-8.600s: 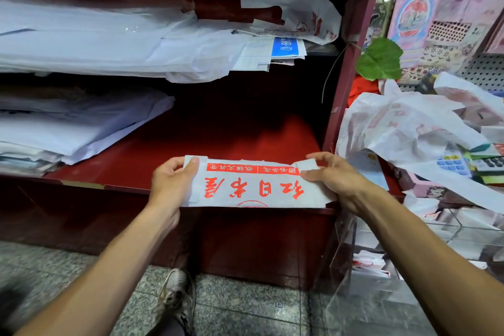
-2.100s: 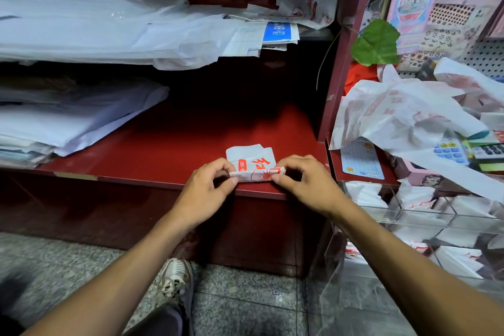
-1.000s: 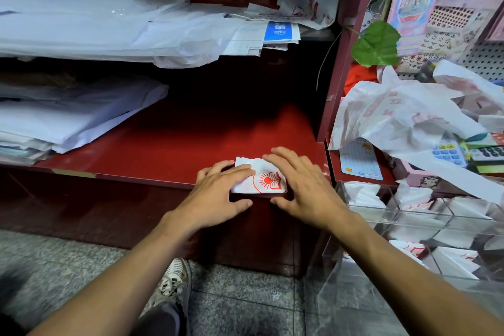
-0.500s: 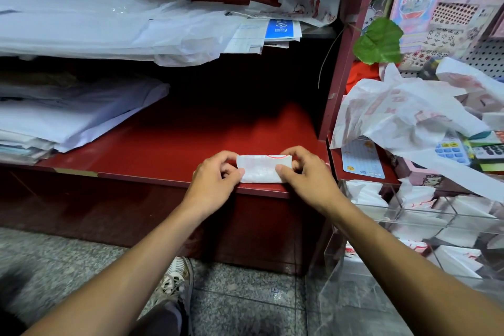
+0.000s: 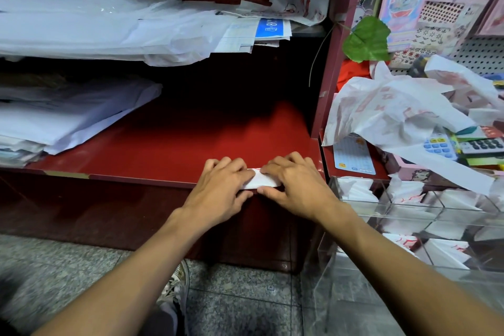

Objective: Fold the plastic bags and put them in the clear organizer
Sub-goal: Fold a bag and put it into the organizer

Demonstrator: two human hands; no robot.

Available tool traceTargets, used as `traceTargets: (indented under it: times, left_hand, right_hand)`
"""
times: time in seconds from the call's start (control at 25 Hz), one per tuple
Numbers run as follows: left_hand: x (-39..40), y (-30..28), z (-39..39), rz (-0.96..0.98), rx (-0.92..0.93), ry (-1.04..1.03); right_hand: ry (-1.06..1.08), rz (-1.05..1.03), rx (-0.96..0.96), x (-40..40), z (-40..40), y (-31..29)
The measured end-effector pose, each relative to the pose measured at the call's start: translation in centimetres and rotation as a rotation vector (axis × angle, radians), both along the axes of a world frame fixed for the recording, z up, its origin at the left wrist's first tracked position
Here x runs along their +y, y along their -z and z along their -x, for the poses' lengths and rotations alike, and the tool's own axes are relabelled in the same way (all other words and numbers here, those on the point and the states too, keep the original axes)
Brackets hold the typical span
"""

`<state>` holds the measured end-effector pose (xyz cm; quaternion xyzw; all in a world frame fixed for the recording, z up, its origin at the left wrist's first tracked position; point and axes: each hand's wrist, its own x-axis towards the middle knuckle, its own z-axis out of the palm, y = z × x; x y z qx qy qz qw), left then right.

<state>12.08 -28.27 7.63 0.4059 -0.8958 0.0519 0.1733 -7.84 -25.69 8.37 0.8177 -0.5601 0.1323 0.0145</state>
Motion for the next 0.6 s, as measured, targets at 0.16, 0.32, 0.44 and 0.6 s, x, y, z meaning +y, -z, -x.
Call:
traceTargets:
  times: [0.16,0.32,0.44,0.6]
  left_hand:
    - [0.8,-2.0,0.8,-0.207,0.220,0.098]
    - [3.2,-4.8,4.2,-0.407,0.612,0.079]
    - [6.2,-6.2,9.1,-0.556,0.736,0.172]
    - [9.8,-4.8,16.5,-0.705,0.838,0.166]
  right_hand:
    - [-0.093,-0.030,-0.156,1.4,1.7,-1.3]
    - [0.000,-0.117,-0.864,5.1,5.0,-5.2]
    - [0.087,-0.176,-1.074,9.0,8.7,-8.0]
    - [0.212,-0.220,-1.113,13.4,14.1,-8.4]
